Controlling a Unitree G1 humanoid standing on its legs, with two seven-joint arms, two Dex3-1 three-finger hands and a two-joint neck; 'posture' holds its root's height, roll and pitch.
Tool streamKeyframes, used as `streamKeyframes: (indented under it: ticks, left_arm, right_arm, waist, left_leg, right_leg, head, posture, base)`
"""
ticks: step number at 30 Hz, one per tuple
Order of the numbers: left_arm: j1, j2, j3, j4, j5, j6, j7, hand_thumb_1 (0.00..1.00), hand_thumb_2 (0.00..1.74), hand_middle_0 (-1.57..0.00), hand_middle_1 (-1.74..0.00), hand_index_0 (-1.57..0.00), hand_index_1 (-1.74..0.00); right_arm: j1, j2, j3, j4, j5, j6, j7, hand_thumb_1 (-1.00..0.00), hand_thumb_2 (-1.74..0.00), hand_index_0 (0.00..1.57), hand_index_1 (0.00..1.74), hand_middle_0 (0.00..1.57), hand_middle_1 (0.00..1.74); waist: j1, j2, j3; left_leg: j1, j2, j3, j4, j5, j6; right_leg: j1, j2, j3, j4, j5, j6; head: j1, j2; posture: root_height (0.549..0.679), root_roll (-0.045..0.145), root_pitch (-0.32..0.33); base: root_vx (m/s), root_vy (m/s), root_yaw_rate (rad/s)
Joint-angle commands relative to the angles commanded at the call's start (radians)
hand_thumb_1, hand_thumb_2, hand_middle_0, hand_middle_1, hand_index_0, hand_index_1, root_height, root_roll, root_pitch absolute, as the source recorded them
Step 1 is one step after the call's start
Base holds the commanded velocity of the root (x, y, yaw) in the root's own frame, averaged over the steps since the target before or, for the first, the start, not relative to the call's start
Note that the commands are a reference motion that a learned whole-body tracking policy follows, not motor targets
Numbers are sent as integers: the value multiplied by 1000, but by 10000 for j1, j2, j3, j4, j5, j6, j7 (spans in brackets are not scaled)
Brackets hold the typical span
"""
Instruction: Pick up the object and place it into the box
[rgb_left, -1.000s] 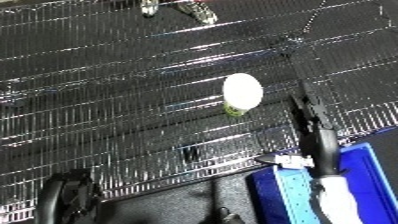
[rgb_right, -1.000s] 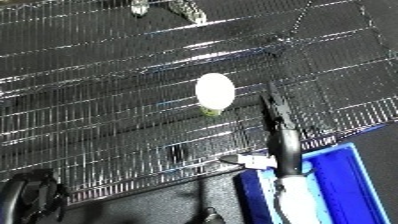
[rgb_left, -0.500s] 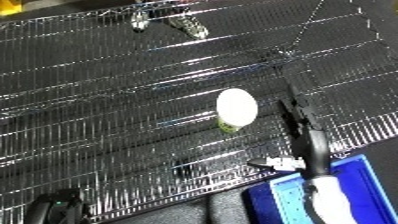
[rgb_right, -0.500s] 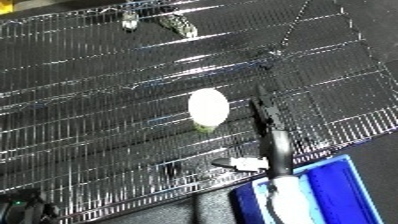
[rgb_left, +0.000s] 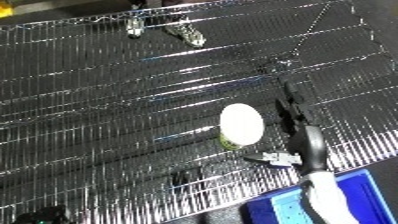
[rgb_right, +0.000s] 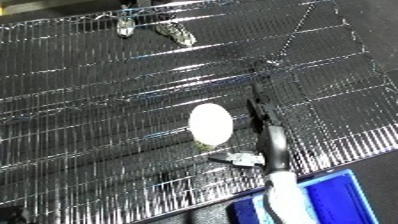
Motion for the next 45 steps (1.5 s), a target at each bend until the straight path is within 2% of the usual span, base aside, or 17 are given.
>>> streamKeyframes:
  ticks: [4, 7, 11, 20, 27, 33, 41, 45]
  left_arm:
    - [-154, 77, -39, -52, -52, -13, 46, 1000, 1740, -1570, -1740, -1570, -1740]
    - [-465, 216, -150, -167, -170, 25, 161, 1000, 1740, -1570, -1740, -1570, -1740]
    - [-808, 325, -236, -297, -310, 99, 330, 1000, 1740, -1570, -1740, -1570, -1740]
    - [-1195, 423, -317, -213, -465, 29, 408, 1000, 1740, -1570, -1740, -1570, -1740]
    - [-1425, 487, -393, -171, -573, 84, 474, 1000, 1740, -1570, -1740, -1570, -1740]
    - [-1404, 584, -492, -183, -723, 28, 474, 1000, 1740, -1570, -1740, -1570, -1740]
    - [-1065, 690, -482, -218, -753, -126, 241, 1000, 1740, -1570, -1740, -1570, -1740]
    - [-701, 637, -443, -311, -635, -231, 153, 1000, 1740, -1570, -1740, -1570, -1740]
  right_arm:
    - [-222, -90, 126, 229, 59, -24, -34, 0, 0, 0, 0, 0, 0]
    - [-710, -248, 399, 672, 71, -15, -35, 0, 0, 0, 0, 0, 0]
    - [-1409, -421, 739, 1113, 144, 10, -51, 0, 0, 0, 0, 0, 0]
    - [-2277, -536, 1165, 1739, 459, -15, -108, 0, 0, 0, 0, 0, 0]
    - [-2638, -475, 1395, 2218, 1023, -121, 231, -350, -609, 549, 609, 549, 609]
    - [-2601, -540, 1479, 2487, 997, -491, 61, -650, -1131, 1020, 1131, 1020, 1131]
    - [-2297, -617, 1337, 1864, 528, -839, -362, -650, -1131, 1020, 1131, 1020, 1131]
    - [-1972, -708, 1168, 1068, 162, -865, -581, -650, -1131, 1020, 1131, 1020, 1131]
  waist:
    - [41, 41, 0]
    - [165, 140, 0]
    - [286, 240, 0]
    - [416, 364, 0]
    - [497, 408, 0]
    - [497, 395, 0]
    - [419, 289, 0]
    - [326, 200, 0]
  left_leg:
    - [-142, -34, -9, 24, -21, 14]
    - [-530, -136, -19, 107, -69, 51]
    - [-1156, -241, -1, 350, -137, 93]
    - [-1988, -339, -16, 839, -244, 110]
    - [-2196, -381, -37, 833, -201, 96]
    - [-2077, -399, -46, 639, -97, 75]
    - [-1531, -401, -51, 131, 81, 29]
    - [-1148, -353, -39, -181, 181, 8]
  right_leg:
    - [-179, -2, -24, 71, -15, -9]
    - [-606, 18, -96, 240, -65, -38]
    - [-1251, 25, -174, 534, -129, -70]
    - [-2093, 1, -220, 1020, -226, -60]
    - [-2306, 20, -274, 1082, -223, -77]
    - [-2156, 55, -332, 888, -133, -94]
    - [-1558, 157, -395, 366, 35, -120]
    - [-1148, 219, -383, 12, 130, -129]
  head:
    - [58, 82]
    - [199, 502]
    - [266, 739]
    - [483, 1056]
    - [677, 1119]
    - [782, 1237]
    - [974, 1308]
    - [975, 1256]
  posture:
    - [607, 54, 51]
    - [603, 52, 77]
    - [597, 49, 115]
    - [585, 45, 153]
    - [583, 42, 168]
    - [587, 41, 167]
    - [598, 41, 149]
    - [604, 42, 134]
  base:
    - [-19, -1, 31]
    - [-85, 7, 78]
    - [-86, 6, 60]
    - [-40, 11, 33]
    - [-25, 3, 31]
    - [-24, -4, 14]
    - [-32, -12, -28]
    - [-42, -4, -82]
